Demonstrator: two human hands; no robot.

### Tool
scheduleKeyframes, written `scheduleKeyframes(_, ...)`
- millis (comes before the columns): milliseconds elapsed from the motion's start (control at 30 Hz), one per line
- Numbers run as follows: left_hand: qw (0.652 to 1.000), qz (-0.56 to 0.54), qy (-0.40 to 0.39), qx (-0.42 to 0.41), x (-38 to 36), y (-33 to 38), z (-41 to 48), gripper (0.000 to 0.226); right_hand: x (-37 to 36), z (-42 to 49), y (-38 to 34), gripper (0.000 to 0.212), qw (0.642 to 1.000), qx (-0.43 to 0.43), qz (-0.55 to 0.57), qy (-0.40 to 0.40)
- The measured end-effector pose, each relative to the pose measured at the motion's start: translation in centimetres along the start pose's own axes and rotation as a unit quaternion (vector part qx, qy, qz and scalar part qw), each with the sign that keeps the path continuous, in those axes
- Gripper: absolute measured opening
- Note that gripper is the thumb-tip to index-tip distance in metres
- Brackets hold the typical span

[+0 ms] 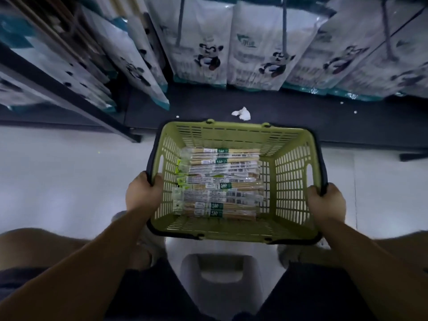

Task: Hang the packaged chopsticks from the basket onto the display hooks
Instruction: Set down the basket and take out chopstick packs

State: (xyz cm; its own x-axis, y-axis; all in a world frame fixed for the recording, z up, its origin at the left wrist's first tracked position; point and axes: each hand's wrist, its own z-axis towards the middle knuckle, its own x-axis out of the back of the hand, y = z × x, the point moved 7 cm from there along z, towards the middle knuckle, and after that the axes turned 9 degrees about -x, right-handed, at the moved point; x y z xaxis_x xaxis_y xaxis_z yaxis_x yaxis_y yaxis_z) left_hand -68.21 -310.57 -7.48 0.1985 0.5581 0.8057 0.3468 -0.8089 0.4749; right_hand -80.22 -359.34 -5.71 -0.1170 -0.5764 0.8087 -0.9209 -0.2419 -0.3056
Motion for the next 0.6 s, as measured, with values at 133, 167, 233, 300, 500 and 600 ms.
scheduleKeyframes(133, 1.000, 0.002, 0.014, -0.012, -3.8, -2.0, 2.8, 0.033, -4.5, 3.1, 0.8, 0.021, 1.000, 0.009, 0.005, 0.005)
scheduleKeyframes(167, 1.000, 0.002, 0.019, -0.015, -4.4, -2.3, 3.2, 0.033, -5.4, 3.5, 1.3, 0.021, 1.000, 0.011, 0.007, 0.008)
scheduleKeyframes(233, 0.999, -0.001, 0.027, -0.019, -5.4, -2.8, 3.8, 0.033, -6.9, 4.1, 2.1, 0.021, 1.000, 0.012, 0.019, 0.013)
scheduleKeyframes(300, 0.999, -0.005, 0.036, -0.016, -6.1, -3.6, 3.9, 0.033, -7.7, 4.5, 2.1, 0.020, 0.999, 0.016, 0.032, 0.018)
scheduleKeyframes(500, 0.998, -0.046, 0.038, -0.010, -6.7, -3.5, 3.8, 0.030, -7.4, 5.1, 1.3, 0.019, 0.997, 0.044, 0.020, 0.053)
scheduleKeyframes(600, 0.998, -0.039, 0.037, -0.030, -6.7, -2.1, 4.4, 0.029, -7.2, 5.1, 1.6, 0.020, 0.999, 0.029, -0.007, 0.043)
